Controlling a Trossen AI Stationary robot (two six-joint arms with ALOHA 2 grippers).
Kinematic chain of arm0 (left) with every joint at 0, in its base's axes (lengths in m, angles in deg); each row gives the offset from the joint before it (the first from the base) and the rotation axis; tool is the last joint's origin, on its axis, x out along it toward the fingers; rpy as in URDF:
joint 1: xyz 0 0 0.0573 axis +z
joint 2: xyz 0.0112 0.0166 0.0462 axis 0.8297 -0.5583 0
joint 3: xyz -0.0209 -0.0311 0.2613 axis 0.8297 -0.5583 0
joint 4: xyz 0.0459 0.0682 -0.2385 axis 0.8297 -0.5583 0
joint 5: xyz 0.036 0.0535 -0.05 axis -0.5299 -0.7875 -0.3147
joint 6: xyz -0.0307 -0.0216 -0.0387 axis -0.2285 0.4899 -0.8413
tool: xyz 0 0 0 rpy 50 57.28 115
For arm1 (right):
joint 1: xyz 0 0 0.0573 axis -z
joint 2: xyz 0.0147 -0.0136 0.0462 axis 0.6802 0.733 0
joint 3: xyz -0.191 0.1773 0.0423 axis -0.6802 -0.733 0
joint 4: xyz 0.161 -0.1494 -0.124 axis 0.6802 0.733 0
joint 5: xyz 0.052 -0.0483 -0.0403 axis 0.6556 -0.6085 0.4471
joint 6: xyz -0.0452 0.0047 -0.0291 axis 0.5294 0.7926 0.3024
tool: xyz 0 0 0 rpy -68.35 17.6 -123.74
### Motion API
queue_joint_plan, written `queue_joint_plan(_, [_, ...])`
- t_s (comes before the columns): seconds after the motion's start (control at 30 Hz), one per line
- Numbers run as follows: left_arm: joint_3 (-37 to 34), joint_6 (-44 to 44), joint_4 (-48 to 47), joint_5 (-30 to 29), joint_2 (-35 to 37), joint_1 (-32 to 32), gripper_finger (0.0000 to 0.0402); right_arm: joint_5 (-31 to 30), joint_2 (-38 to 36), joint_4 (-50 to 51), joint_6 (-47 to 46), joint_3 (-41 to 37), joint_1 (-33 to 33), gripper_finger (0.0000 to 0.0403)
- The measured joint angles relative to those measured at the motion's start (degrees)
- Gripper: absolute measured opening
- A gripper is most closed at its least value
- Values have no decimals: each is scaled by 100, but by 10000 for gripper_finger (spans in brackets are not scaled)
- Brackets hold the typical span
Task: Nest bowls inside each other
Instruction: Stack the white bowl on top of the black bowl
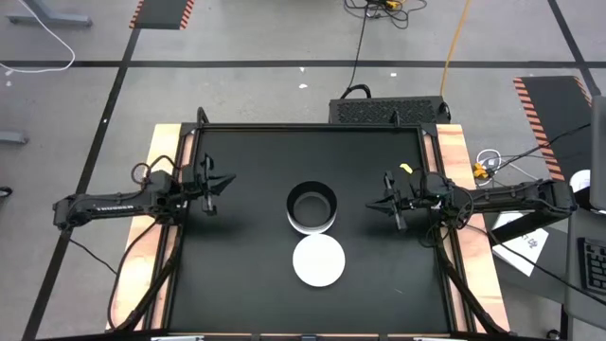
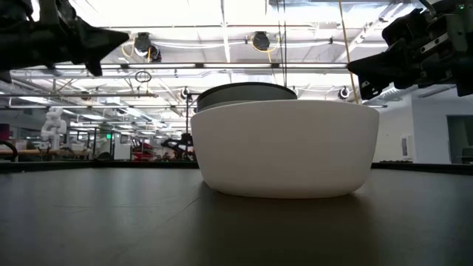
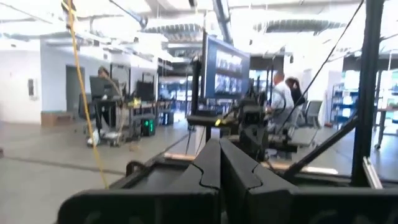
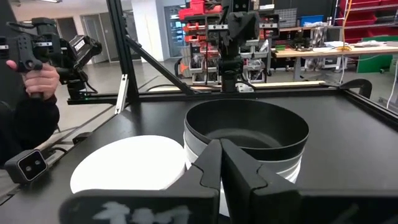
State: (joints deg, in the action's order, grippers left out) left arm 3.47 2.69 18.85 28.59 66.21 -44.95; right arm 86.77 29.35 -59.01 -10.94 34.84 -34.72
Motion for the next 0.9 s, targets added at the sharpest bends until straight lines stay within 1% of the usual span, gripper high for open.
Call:
queue_joint_plan(0.13, [2,-7,2,47,112,0,3,0,0,0,-2,0,0,0])
queue_joint_plan(0.33, [4,-248,761,205,119,0,2,0,0,-20,-2,0,0,0])
queue_joint_plan(0.43, [4,-216,660,200,117,4,4,0,0,-22,-2,-2,0,0])
queue_joint_plan(0.67, [4,-163,-197,213,112,4,3,-2,0,-22,-2,-4,0,0])
queue_joint_plan(0.73, [4,-148,-219,335,112,4,6,0,0,-22,-2,-4,0,0])
queue_joint_plan(0.83, [4,2,-7,642,115,3,2,-2,3,-22,34,-4,0,0])
queue_joint_plan(0.9, [4,17,133,659,115,0,2,-23,16,-24,44,-4,0,0])
